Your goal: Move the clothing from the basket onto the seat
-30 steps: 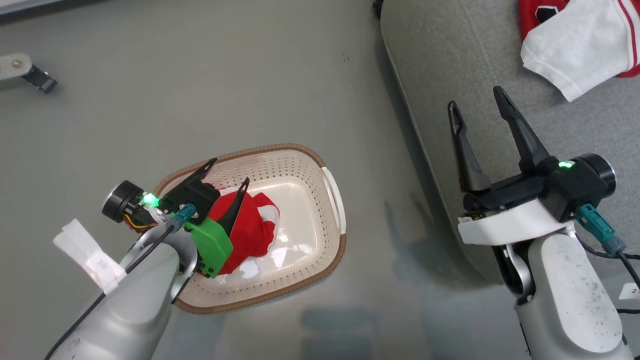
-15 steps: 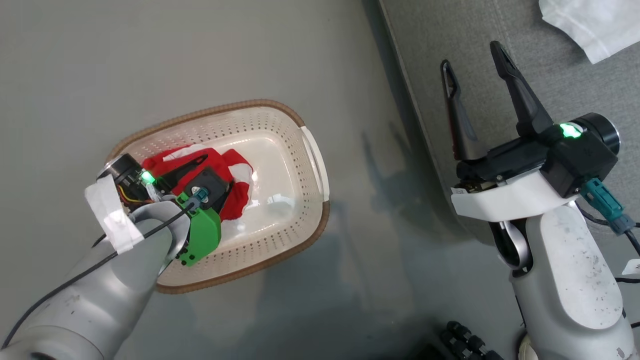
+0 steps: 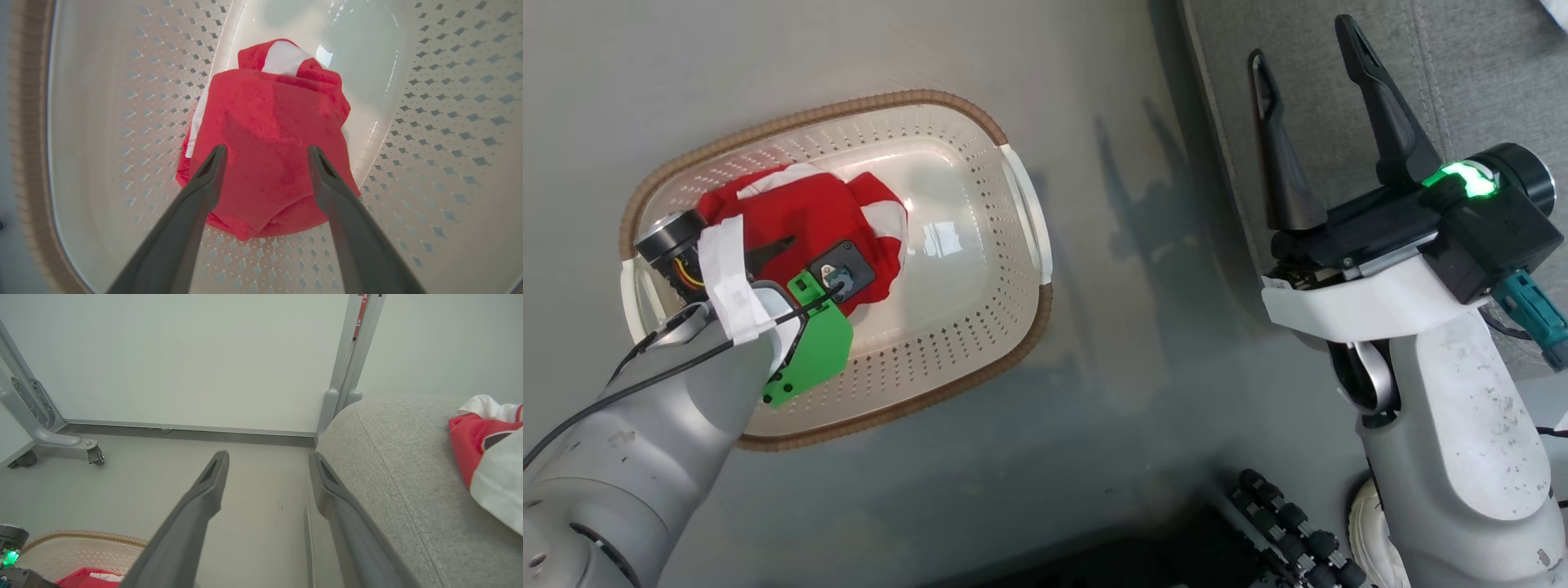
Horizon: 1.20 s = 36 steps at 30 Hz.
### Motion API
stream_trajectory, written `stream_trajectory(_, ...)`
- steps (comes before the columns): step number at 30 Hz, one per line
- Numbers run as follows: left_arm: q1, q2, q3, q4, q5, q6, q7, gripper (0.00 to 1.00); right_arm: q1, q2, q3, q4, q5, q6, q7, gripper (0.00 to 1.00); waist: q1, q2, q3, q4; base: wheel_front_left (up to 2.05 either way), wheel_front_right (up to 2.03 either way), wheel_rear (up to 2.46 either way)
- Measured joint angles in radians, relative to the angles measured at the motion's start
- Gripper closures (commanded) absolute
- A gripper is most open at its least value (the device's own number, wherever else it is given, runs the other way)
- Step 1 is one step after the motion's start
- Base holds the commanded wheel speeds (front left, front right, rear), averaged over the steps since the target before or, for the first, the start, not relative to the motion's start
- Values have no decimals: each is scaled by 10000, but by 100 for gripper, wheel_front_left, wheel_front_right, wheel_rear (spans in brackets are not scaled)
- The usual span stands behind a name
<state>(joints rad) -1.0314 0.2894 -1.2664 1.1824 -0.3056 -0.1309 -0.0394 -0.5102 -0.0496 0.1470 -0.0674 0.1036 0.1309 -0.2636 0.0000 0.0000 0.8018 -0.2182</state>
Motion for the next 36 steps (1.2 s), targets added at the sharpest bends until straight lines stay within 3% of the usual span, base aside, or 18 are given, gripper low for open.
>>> stream_trajectory(15, -89, 128, -159, -318, 1152, 0, 2428, 0, -231, 2, -15, -374, 12, 2, 0, 0, 0, 0, 1151, 16, 0, 0, 0)
stream_trajectory(23, -672, 405, -157, -414, 1220, 0, 2493, 0, -233, 0, -104, -631, -96, 0, 0, 0, 1, 0, 1627, 47, 0, 0, 0)
stream_trajectory(36, -858, 276, -161, -115, 1442, 0, 2602, 0, -148, 0, -153, -955, -180, 2, 0, 0, 0, 0, 2138, 54, 0, 0, 0)
